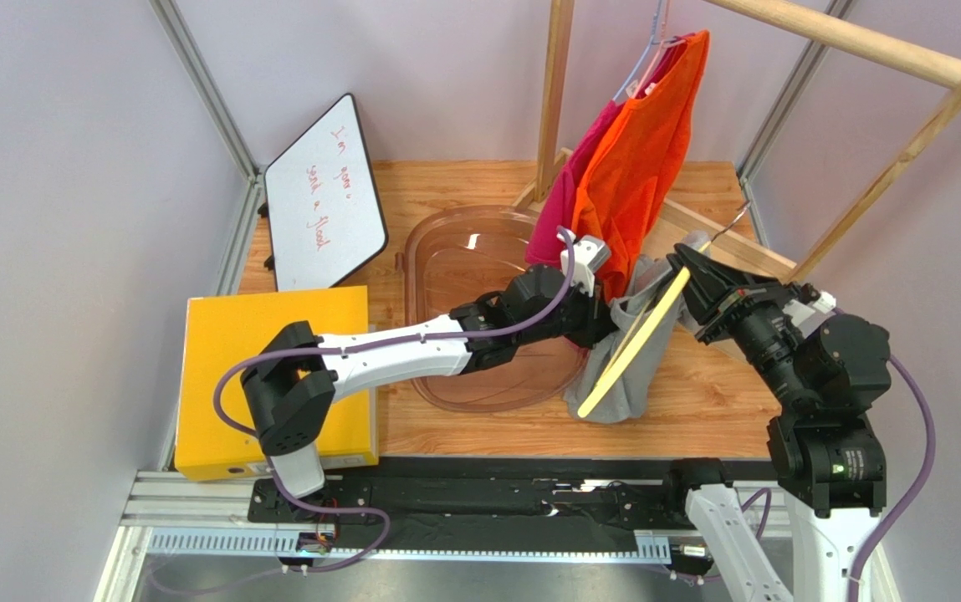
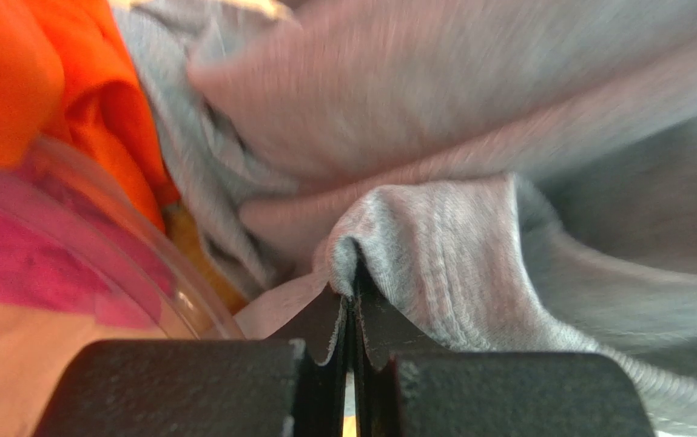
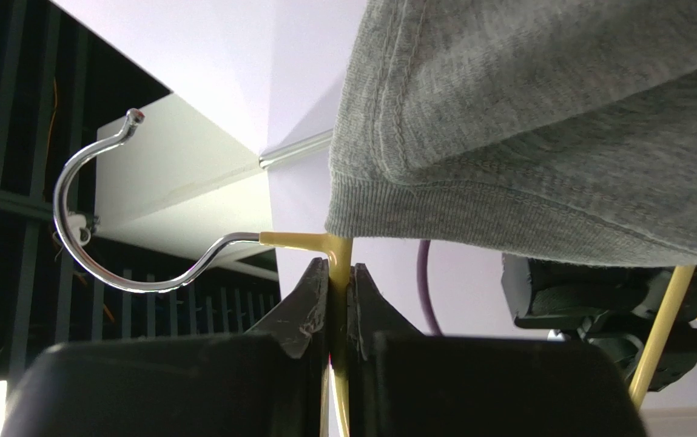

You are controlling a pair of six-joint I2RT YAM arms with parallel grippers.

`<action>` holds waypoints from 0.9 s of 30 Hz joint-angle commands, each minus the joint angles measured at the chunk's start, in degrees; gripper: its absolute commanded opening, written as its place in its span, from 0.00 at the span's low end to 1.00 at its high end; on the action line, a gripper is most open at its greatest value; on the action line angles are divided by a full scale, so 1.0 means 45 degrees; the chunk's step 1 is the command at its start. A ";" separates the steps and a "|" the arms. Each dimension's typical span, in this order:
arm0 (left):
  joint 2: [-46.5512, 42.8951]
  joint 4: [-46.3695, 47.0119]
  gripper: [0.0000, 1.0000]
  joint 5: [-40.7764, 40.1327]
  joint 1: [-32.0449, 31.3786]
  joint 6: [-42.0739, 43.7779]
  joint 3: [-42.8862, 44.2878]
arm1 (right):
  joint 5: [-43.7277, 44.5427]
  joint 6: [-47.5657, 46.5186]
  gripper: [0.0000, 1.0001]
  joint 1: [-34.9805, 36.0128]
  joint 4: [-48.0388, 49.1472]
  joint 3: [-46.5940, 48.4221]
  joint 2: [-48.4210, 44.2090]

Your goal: Remove the t-shirt from the hanger

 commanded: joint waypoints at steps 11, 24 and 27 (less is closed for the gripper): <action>-0.1685 0.0241 0.00 0.0111 -0.0140 0.0646 -0.1021 | -0.2749 -0.4618 0.00 -0.0053 0.1457 -0.0337 0.1115; -0.4831 -0.3411 0.64 -0.0473 0.0056 0.2813 -0.0730 | -0.6598 -1.1363 0.00 -0.0053 0.1787 0.0599 0.2754; -0.4578 -0.3666 0.64 -0.0279 0.0056 0.3284 0.0090 | -0.7596 -1.1735 0.00 -0.0053 0.1905 0.0716 0.2834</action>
